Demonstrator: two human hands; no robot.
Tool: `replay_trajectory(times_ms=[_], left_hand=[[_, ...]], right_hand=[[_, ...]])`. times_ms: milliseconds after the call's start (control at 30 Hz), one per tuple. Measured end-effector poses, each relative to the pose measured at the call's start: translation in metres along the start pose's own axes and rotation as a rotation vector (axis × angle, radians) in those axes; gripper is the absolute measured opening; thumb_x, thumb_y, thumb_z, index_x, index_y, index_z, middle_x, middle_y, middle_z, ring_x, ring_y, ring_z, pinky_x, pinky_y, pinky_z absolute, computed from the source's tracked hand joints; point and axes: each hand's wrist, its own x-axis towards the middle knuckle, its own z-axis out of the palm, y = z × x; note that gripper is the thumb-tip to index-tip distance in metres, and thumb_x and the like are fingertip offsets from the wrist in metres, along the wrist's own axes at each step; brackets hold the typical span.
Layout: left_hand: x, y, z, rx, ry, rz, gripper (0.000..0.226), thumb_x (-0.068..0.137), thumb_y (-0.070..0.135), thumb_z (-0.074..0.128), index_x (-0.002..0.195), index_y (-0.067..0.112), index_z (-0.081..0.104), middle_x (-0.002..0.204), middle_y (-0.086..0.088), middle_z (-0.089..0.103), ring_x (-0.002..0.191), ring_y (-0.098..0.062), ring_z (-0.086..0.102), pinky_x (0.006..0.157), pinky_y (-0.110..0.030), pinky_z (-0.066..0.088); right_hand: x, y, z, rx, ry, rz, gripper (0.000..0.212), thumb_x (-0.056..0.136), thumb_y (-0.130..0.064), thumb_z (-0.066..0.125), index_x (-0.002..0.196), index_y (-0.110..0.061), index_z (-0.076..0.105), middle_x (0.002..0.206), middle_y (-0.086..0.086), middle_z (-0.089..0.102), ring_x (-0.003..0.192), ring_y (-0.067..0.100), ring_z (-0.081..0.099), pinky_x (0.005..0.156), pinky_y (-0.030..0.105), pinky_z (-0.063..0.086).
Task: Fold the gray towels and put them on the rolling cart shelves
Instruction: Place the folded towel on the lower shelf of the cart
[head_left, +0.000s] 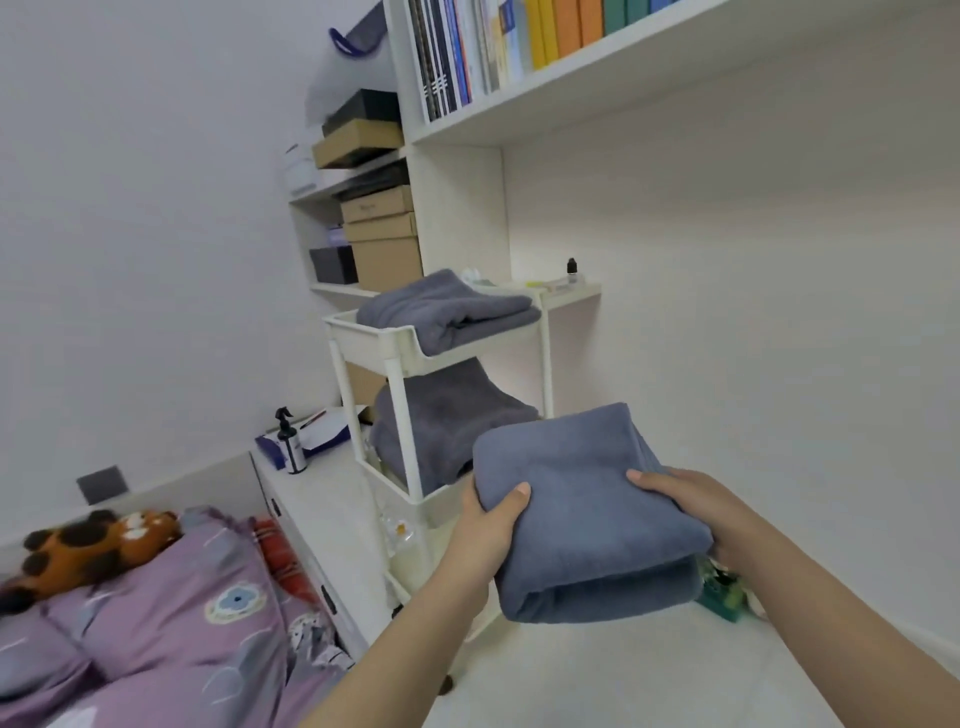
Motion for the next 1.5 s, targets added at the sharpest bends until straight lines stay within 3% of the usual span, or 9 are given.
replay_trajectory(times_ms=[300, 567, 733, 833, 1133, 1233, 1333, 1400, 1500], left_hand=[[0.008, -0.076, 0.005, -0.092, 0.092, -0.260, 0.070, 0.083, 0.043, 0.068, 0.139, 0.025, 0.031, 0.134, 0.001, 0.049, 0.119, -0.027, 0.052, 0.101, -0.047, 0.044], [0.035, -0.137, -0.002, 0.121, 0.324, -0.236, 0.058, 0.092, 0.020, 0.058, 0.143, 0.020, 0.030, 0.138, -0.004, 0.049, 0.122, -0.026, 0.050, 0.105, -0.044, 0.040], [0.066, -0.151, -0.003, 0.347, 0.375, -0.283, 0.073, 0.096, 0.030, 0.050, 0.151, 0.034, 0.001, 0.125, 0.002, 0.046, 0.117, -0.028, 0.050, 0.095, -0.028, 0.037], [0.089, -0.164, -0.006, 0.495, 0.378, -0.394, 0.082, 0.086, 0.058, 0.051, 0.145, 0.048, -0.003, 0.131, -0.020, 0.046, 0.108, -0.040, 0.054, 0.097, -0.043, 0.044], [0.143, -0.194, -0.015, 0.775, 0.446, -0.432, 0.074, 0.095, 0.038, 0.050, 0.152, 0.025, 0.004, 0.151, -0.027, 0.007, 0.116, -0.038, 0.047, 0.099, -0.032, 0.035], [0.147, -0.209, -0.017, 0.834, 0.472, -0.513, 0.072, 0.096, 0.040, 0.047, 0.152, 0.023, 0.004, 0.155, -0.024, -0.003, 0.134, -0.038, 0.031, 0.110, -0.037, 0.026], [0.143, -0.223, -0.020, 1.086, 0.375, -0.388, 0.069, 0.097, 0.052, 0.025, 0.152, 0.015, 0.008, 0.156, -0.023, -0.008, 0.145, -0.037, 0.004, 0.117, -0.045, 0.008], [0.139, -0.230, -0.021, 1.220, 0.269, -0.297, 0.087, 0.083, 0.063, 0.004, 0.151, 0.010, 0.012, 0.158, -0.020, -0.004, 0.146, -0.032, -0.003, 0.117, -0.045, -0.001], [0.138, -0.241, -0.024, 1.312, 0.171, -0.356, 0.078, 0.093, 0.061, 0.013, 0.152, 0.010, 0.006, 0.158, -0.017, -0.006, 0.146, -0.029, -0.008, 0.117, -0.046, -0.003]], right_hand=[[0.053, 0.046, -0.006, -0.086, -0.116, 0.228, 0.039, 0.077, -0.025, 0.075, 0.108, -0.003, 0.066, 0.099, 0.010, 0.072, 0.095, 0.026, 0.067, 0.083, 0.036, 0.051], [0.119, 0.088, 0.028, -0.186, -0.253, 0.195, 0.090, 0.070, -0.027, 0.082, 0.145, -0.026, 0.032, 0.140, -0.004, 0.041, 0.127, 0.024, 0.045, 0.101, 0.032, 0.039], [0.170, 0.100, 0.059, -0.401, -0.393, 0.057, 0.074, 0.073, -0.023, 0.080, 0.138, -0.025, 0.044, 0.137, -0.005, 0.049, 0.125, 0.019, 0.047, 0.109, 0.040, 0.036], [0.202, 0.107, 0.076, -0.515, -0.411, 0.014, 0.079, 0.075, -0.025, 0.078, 0.143, -0.019, 0.038, 0.145, -0.001, 0.042, 0.132, 0.020, 0.040, 0.112, 0.039, 0.031], [0.274, 0.134, 0.118, -0.670, -0.432, -0.097, 0.062, 0.084, -0.021, 0.067, 0.141, -0.019, 0.042, 0.142, 0.004, 0.047, 0.130, 0.022, 0.044, 0.105, 0.025, 0.032], [0.275, 0.152, 0.124, -0.762, -0.427, -0.131, 0.064, 0.086, -0.020, 0.065, 0.144, -0.017, 0.037, 0.145, 0.006, 0.043, 0.132, 0.025, 0.040, 0.107, 0.026, 0.030], [0.265, 0.164, 0.129, -0.932, -0.346, -0.312, 0.059, 0.090, -0.029, 0.058, 0.145, -0.022, 0.036, 0.152, 0.007, 0.032, 0.135, 0.029, 0.035, 0.110, 0.033, 0.029], [0.253, 0.169, 0.130, -1.180, -0.253, -0.527, 0.050, 0.094, -0.042, 0.047, 0.142, -0.029, 0.040, 0.153, 0.003, 0.029, 0.135, 0.030, 0.032, 0.109, 0.038, 0.024], [0.234, 0.182, 0.125, -1.406, -0.251, -0.590, 0.057, 0.095, -0.056, 0.017, 0.143, -0.032, 0.036, 0.152, -0.001, 0.031, 0.135, 0.028, 0.025, 0.107, 0.037, 0.011]])
